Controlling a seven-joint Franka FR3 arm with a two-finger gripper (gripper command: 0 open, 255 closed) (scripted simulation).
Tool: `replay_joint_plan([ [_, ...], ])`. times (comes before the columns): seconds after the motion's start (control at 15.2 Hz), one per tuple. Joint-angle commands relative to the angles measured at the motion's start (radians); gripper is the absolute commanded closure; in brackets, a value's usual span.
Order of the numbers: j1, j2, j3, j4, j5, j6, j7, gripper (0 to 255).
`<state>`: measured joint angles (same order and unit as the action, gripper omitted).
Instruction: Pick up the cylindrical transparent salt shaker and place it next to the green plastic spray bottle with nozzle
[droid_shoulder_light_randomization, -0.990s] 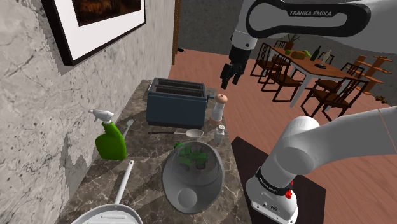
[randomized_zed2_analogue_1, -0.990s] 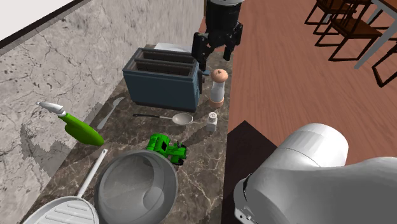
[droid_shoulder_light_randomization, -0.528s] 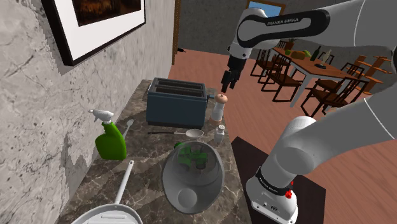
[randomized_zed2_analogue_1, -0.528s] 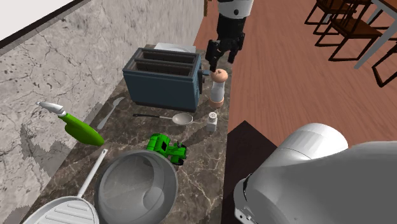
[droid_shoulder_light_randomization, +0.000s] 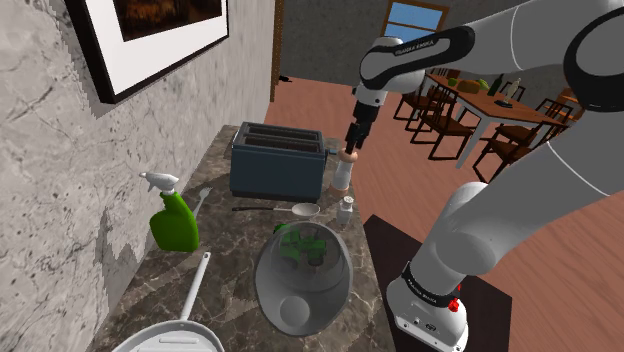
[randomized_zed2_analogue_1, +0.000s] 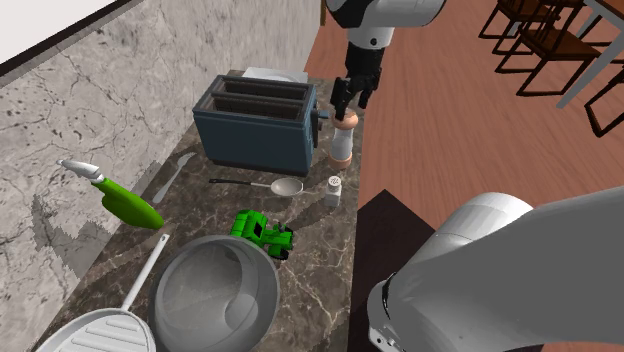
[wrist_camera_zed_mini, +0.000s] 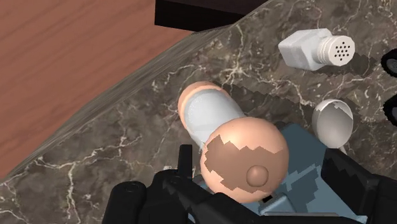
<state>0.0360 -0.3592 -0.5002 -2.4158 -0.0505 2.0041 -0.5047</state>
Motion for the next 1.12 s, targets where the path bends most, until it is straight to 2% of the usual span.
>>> replay_joint_plan([
  [0.0, 0.001, 0.012, -0.006, -0.018, 0.003, 0.029, -0.008, 0],
  [0.2, 0.004, 0.025, -0.010, -0.043, 0.007, 0.066, -0.012, 0],
  [0.73, 0.004, 0.025, -0.010, -0.043, 0.007, 0.066, -0.012, 0],
  [0.79, 0.004, 0.025, -0.010, -0.043, 0.007, 0.066, -0.012, 255],
  [1.06, 0.004, 0.025, -0.010, -0.043, 0.008, 0.066, -0.012, 255],
])
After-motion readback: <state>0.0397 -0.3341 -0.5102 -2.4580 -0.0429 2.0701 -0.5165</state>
